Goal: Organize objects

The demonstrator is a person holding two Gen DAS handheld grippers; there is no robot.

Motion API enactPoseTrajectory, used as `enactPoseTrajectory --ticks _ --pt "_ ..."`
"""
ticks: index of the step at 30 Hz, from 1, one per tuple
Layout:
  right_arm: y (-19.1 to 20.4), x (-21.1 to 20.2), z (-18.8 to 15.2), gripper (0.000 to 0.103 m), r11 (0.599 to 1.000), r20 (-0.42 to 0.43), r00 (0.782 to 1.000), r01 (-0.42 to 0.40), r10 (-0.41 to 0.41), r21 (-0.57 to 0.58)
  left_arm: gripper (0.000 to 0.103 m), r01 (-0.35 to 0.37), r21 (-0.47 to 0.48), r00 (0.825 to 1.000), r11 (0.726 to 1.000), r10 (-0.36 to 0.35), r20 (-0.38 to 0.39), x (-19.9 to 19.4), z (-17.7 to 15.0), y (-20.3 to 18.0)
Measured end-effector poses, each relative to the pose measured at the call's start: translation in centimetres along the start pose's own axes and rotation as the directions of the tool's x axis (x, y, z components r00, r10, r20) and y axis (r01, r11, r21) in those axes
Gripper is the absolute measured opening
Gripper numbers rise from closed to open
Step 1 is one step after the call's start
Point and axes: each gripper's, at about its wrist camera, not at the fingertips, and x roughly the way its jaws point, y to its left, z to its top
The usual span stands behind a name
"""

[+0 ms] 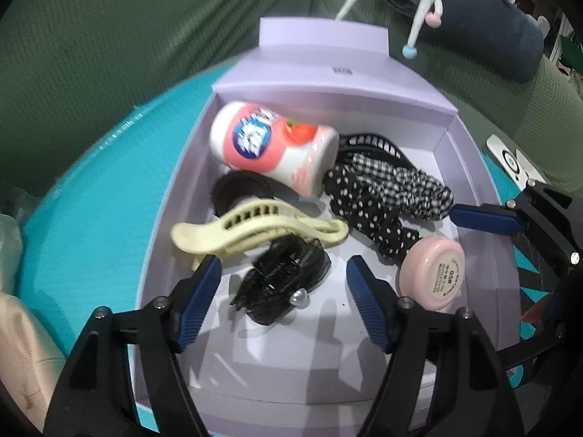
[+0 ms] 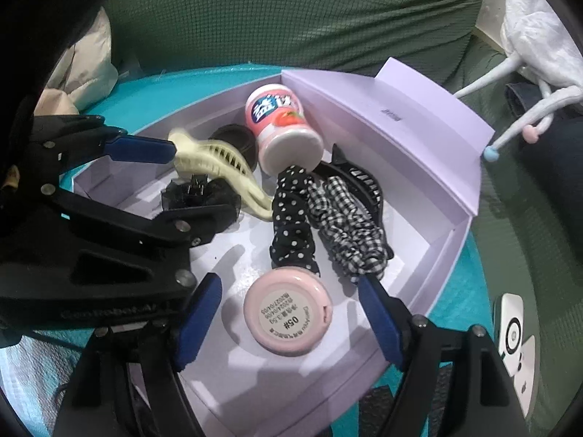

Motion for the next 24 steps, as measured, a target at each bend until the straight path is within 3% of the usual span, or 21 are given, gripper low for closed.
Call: enactPoseTrajectory --ticks 8,24 --pt "-0.1 -1.6 0.2 0.079 0.998 0.015 0.999 0.03 -0.031 0.053 0.072 0.011 -0.032 1.0 0.999 -0.01 0.028 -1.4 0.5 0.8" --pt "-0.5 -3.3 -0.6 0.087 0.983 -0.031 0.999 0.039 -0.034 0.181 0.073 -0.141 0.018 0.988 0.99 0.14 0.068 -5.0 -1.3 1.8"
